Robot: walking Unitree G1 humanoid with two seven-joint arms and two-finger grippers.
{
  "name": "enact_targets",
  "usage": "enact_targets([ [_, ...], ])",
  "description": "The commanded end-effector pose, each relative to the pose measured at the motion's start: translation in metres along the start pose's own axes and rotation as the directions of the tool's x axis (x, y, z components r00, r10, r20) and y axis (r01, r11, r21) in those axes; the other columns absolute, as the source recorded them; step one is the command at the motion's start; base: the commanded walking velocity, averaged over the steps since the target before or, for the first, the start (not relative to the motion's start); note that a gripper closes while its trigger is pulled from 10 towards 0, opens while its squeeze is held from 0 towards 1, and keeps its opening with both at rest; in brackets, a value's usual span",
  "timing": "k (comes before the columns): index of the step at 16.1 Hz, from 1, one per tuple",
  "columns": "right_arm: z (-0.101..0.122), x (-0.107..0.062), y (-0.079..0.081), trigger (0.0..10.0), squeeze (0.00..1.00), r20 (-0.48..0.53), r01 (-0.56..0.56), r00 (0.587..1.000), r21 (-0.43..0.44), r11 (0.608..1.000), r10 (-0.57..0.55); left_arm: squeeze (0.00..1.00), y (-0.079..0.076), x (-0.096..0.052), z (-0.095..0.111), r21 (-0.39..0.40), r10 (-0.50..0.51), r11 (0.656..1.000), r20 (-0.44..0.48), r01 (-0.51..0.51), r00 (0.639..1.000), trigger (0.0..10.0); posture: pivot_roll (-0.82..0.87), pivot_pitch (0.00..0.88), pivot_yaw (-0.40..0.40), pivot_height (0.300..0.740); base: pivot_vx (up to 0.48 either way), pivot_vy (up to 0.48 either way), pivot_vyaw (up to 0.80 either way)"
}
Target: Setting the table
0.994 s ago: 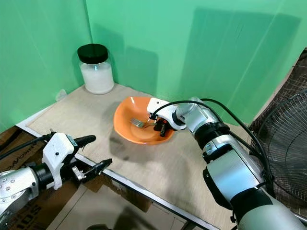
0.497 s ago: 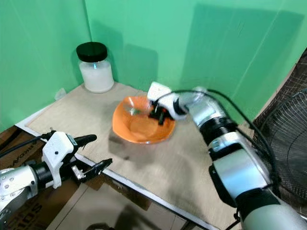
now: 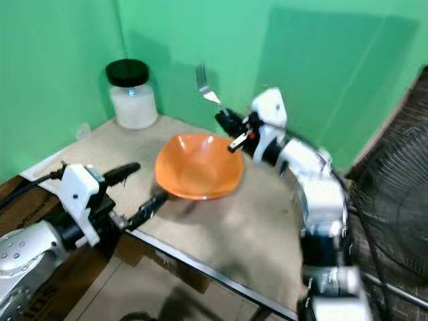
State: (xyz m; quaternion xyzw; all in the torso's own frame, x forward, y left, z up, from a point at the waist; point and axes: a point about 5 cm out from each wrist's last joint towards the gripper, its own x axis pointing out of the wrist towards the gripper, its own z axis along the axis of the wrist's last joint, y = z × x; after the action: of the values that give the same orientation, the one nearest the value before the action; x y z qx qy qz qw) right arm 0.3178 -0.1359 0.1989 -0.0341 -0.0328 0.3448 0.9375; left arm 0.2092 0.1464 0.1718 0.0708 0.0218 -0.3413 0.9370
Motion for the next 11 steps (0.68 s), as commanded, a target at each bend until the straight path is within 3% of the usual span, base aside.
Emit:
enact_targets([
  [1,0.01,-0.009,-0.001,0.0,0.0,0.07,0.095,0.993,0.008,0.995,-0.095,0.0,0.001,0.001,-0.001,0.013,0.051,0.999,-0.012,-0.051,0.999,10.0,0.11,0.0,-0.025,0.74,0.0,0.0,0.0],
  [4,-0.002,-0.035,0.012,0.0,0.0,0.091,0.304,0.946,0.071,0.95,-0.31,0.0,0.006,0.004,-0.001,0.014,0.195,0.981,0.0,-0.195,0.981,10.0,0.11,0.0,-0.03,0.74,0.0,0.0,0.0],
  [5,-0.013,-0.053,0.02,0.0,0.0,0.076,0.423,0.901,0.071,0.903,-0.428,0.0,0.011,0.003,-0.002,0.031,0.297,0.954,0.005,-0.297,0.955,10.0,0.11,0.0,-0.031,0.74,0.0,0.0,0.0],
  [7,-0.017,-0.064,0.026,0.0,0.0,0.097,0.496,0.857,0.118,0.86,-0.507,0.0,0.018,0.0,-0.003,0.085,0.381,0.921,0.013,-0.381,0.924,10.0,0.11,0.0,-0.027,0.74,0.0,0.0,0.0],
  [10,-0.023,-0.057,0.028,0.0,0.0,0.054,0.493,0.863,0.135,0.86,-0.503,0.0,0.023,0.0,-0.002,0.084,0.425,0.901,0.027,-0.425,0.905,10.0,0.11,0.0,-0.025,0.74,0.0,0.0,0.0],
  [11,-0.026,-0.053,0.029,8.4,0.0,0.04,0.499,0.864,0.066,0.864,-0.502,0.0,0.023,0.0,-0.002,0.085,0.424,0.901,0.026,-0.425,0.905,10.0,0.11,0.0,-0.024,0.74,0.0,0.0,0.0],
])
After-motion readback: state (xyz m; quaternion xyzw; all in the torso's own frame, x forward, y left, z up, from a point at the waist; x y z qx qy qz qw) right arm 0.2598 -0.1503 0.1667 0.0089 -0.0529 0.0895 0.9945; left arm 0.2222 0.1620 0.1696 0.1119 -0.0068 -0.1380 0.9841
